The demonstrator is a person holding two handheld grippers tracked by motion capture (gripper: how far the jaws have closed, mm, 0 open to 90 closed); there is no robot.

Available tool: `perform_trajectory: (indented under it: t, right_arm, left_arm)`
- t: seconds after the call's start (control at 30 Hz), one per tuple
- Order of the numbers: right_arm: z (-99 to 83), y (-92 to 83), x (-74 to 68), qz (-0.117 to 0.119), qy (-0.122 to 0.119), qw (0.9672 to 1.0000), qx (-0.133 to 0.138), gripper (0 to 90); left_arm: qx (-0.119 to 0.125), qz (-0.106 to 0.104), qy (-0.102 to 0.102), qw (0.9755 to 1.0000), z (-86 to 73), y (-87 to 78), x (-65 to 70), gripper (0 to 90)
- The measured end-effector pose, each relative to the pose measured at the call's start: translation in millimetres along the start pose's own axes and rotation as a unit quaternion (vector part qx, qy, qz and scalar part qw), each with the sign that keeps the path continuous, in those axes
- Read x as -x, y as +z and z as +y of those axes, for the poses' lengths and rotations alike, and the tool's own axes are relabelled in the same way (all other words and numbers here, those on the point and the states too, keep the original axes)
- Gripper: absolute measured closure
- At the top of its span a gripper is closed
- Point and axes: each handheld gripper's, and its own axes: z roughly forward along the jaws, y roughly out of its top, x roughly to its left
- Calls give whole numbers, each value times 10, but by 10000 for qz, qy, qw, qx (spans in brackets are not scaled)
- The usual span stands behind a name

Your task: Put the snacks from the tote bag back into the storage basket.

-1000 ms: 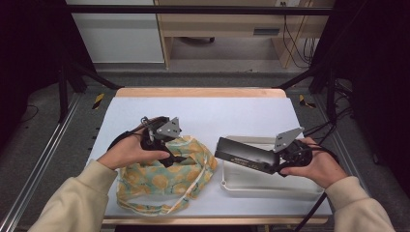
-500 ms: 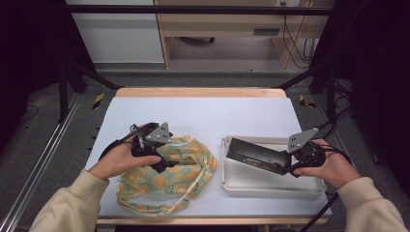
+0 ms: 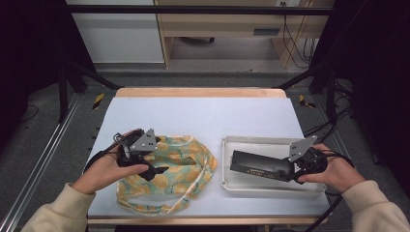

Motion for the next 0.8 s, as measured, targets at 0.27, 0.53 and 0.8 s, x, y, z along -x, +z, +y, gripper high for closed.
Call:
perform_trajectory:
  t: [0.27, 0.53, 0.8]
  right_arm:
    - [85, 128, 12, 290, -209, 9993, -135, 426]
    - [69, 216, 20, 404, -228, 9988, -179, 427]
    - [76, 307, 44, 558, -254, 9979, -193, 426]
  left_arm:
    - [87, 22, -185, 9998, -133, 16, -30, 84]
    - [135, -29, -133, 9998, -126, 36, -6, 84]
    - [159, -7, -169, 9997, -109, 79, -2, 86]
